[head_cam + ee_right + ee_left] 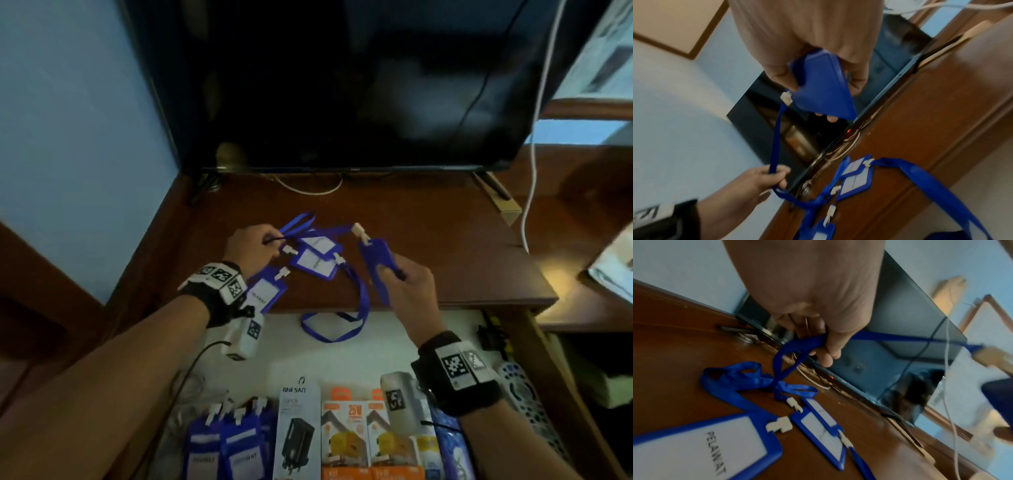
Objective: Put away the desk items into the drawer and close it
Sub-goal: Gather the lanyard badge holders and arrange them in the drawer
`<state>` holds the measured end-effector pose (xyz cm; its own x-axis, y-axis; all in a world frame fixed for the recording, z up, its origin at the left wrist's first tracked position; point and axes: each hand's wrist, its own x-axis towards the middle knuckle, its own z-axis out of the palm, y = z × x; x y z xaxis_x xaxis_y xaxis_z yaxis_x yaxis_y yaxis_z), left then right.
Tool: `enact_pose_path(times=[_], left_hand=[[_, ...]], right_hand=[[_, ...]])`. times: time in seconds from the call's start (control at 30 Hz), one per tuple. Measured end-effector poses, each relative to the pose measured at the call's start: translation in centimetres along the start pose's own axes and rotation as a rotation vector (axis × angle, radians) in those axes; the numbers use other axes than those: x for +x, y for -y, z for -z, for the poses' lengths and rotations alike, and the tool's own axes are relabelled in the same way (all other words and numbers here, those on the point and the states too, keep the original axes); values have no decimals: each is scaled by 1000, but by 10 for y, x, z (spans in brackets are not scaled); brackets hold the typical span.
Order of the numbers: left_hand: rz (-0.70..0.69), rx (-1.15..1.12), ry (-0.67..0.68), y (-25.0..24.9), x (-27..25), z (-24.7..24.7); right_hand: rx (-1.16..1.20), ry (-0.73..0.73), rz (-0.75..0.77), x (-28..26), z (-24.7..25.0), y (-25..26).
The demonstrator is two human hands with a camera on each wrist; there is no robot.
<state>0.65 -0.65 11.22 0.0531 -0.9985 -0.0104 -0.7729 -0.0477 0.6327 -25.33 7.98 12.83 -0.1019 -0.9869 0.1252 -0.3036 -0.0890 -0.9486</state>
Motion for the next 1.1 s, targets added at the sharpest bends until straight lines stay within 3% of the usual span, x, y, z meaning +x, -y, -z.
enact_pose_path(times=[0.13, 0.23, 0.33, 0.63, 0.73, 0.9, 1.1], left_hand=[[102, -26, -159, 3, 18, 24], [144, -154, -193, -11, 23, 32], [88, -243, -128, -37, 15, 30], [-71, -451, 292, -103, -37, -11], [-49, -521, 299, -102, -52, -27], [107, -684, 356, -106, -70, -33], [149, -778, 254, -104, -69, -25]], right_hand=[[174, -194, -120, 9, 28, -14], [236, -239, -218, 19, 38, -17], [247, -174, -248, 26, 37, -13], [334, 0, -285, 23, 2, 6], [354, 8, -268, 17, -14, 0], [260, 46, -235, 15, -27, -7], [126, 132, -191, 17, -34, -4]])
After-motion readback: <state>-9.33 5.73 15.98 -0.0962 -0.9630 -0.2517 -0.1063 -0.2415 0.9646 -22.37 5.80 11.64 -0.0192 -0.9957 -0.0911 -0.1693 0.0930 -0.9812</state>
